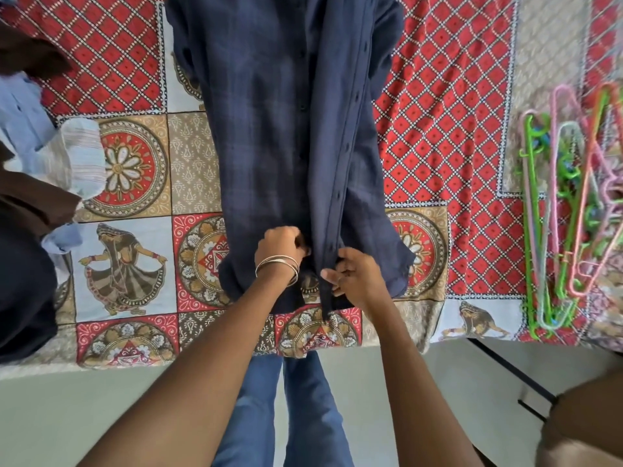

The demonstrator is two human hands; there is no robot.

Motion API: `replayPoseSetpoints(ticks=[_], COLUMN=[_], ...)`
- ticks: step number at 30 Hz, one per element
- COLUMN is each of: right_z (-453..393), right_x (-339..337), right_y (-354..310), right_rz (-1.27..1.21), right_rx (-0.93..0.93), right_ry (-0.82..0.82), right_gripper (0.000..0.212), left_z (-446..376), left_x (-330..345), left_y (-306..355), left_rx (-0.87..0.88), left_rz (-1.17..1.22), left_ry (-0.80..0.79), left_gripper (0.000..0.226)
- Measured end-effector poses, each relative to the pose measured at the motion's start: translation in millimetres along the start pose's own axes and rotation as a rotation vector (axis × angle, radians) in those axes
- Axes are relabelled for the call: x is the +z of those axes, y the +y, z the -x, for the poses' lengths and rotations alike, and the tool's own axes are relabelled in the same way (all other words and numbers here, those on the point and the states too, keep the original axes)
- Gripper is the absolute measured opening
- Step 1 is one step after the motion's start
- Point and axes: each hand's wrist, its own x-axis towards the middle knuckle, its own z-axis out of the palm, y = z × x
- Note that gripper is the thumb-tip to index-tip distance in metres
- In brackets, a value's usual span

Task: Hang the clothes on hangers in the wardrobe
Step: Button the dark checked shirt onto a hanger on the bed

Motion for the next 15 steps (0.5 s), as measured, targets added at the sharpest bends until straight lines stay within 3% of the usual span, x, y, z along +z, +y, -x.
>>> replayPoseSetpoints(ticks=[2,6,9,12,15], right_z=[-4.1,-13.0,-13.5,-4.2,1.3], right_x=[2.8,6.5,10.5,18.1,33.7], right_y=[-0.8,-3.8,-7.5,-15.5,-21.3], right_rz=[-0.06,-0.157,-0.165,-0.009,0.262], right_rx=[-0.035,-0.066,-0.055,-0.141,-0.325], right_ry=[0.057,0.248,0.354,0.45,0.556], right_gripper=[0.034,0.014,0.013,0.015,0.013], left_z=[-1.9,-6.1,3.2,18.4,29.8], left_x=[2.8,10.0,13.2,3.0,-1.4], left_y=[1.7,0.3,-4.5,-7.7,-4.7], left_rx=[-0.002,-0.052,-0.151,-0.168,0.031], left_rz=[0.0,0.132,0.352,0.6,0.499], left_ry=[0.013,-0.001,0.185,0.329,0.356], left_gripper=[0.012,0.012,0.017,0.014,0.012])
